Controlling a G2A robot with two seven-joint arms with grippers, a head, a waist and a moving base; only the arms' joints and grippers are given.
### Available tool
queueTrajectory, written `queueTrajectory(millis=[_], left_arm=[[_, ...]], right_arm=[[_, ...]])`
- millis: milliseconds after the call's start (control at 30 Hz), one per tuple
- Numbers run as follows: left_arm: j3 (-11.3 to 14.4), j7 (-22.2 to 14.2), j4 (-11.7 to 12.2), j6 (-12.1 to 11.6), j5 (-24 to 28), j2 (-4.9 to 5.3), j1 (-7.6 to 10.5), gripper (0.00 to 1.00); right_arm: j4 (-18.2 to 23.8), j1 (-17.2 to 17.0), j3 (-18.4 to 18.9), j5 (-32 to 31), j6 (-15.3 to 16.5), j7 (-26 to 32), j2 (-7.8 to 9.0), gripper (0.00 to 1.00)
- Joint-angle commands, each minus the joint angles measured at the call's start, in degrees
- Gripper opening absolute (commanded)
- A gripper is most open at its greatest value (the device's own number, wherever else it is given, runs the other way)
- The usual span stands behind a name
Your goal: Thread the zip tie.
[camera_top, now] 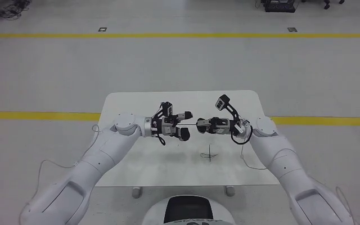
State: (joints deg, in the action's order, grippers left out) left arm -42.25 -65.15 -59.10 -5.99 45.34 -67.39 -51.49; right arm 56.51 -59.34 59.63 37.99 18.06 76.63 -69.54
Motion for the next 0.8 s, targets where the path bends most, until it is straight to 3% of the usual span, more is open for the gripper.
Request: queueTrajectory(millis=[0, 300, 767], left_arm=[[-0.21, -0.21, 0.23, -0.01, 0.22, -0.01, 0.04, 1.00], [-0.41, -0.67, 0.72, 0.20, 0.17, -0.15, 0.10, 1.00], [-0.42, -1.28, 1.69, 0.46, 0.68, -0.59, 0.27, 0.82]], right_arm=[[0.19, -0.23, 0.31, -0.05, 0.02, 0.03, 0.11, 0.00], [1.07, -0.95, 1.01, -0.16, -0.19, 0.27, 0.39, 0.00], [1.14, -0.92, 0.59, -0.27, 0.03, 0.86, 0.27, 0.00]])
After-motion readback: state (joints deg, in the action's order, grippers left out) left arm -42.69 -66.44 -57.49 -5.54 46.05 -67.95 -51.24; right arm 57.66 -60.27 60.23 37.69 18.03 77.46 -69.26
